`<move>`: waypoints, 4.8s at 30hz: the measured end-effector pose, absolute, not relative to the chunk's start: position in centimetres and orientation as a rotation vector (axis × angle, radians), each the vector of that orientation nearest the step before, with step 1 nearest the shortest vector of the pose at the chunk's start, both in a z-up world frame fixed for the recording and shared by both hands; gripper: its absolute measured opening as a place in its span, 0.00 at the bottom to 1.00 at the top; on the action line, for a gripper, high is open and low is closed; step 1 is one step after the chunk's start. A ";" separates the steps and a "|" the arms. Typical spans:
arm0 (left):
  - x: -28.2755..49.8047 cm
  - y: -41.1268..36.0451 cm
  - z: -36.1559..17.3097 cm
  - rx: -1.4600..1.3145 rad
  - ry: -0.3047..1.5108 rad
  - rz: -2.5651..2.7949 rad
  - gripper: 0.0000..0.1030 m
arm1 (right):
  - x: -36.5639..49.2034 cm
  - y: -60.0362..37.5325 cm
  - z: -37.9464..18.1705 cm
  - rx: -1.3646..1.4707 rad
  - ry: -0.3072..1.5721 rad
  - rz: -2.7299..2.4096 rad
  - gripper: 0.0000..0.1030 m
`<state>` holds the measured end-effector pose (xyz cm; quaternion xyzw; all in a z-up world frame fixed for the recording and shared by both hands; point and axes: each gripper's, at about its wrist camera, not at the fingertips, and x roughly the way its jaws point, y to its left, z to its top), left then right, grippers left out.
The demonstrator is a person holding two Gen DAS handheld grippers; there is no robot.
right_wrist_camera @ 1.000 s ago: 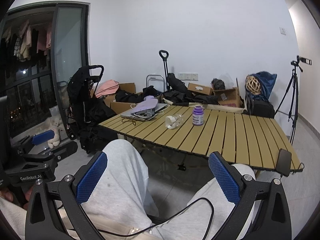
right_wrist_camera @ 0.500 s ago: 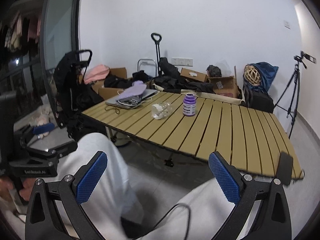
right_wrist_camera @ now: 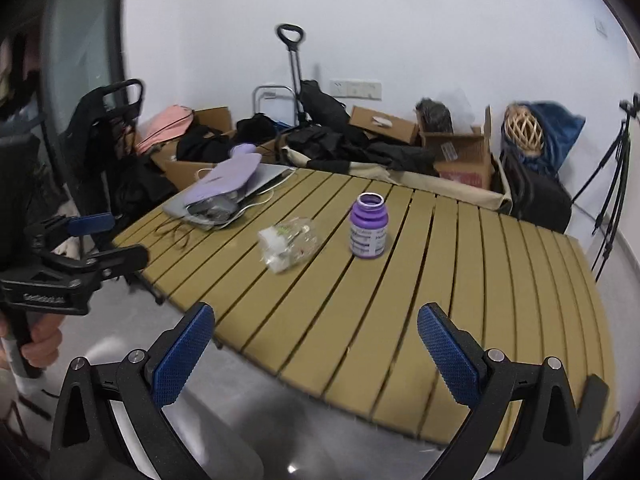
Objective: Organize rigid objects
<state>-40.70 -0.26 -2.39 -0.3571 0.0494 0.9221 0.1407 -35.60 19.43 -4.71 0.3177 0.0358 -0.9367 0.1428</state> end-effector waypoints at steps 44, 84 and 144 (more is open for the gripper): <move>-60.9 -5.2 -14.1 -1.471 -0.432 2.291 0.59 | -53.8 5.0 -17.0 0.948 0.571 -2.170 0.65; -58.1 2.8 -13.0 -1.364 0.309 2.209 0.59 | -48.0 14.1 -16.4 0.927 0.368 -2.216 0.79; -58.5 -1.7 -4.3 -0.526 -0.038 2.581 0.58 | -62.4 9.5 -4.8 0.644 0.230 -2.178 0.64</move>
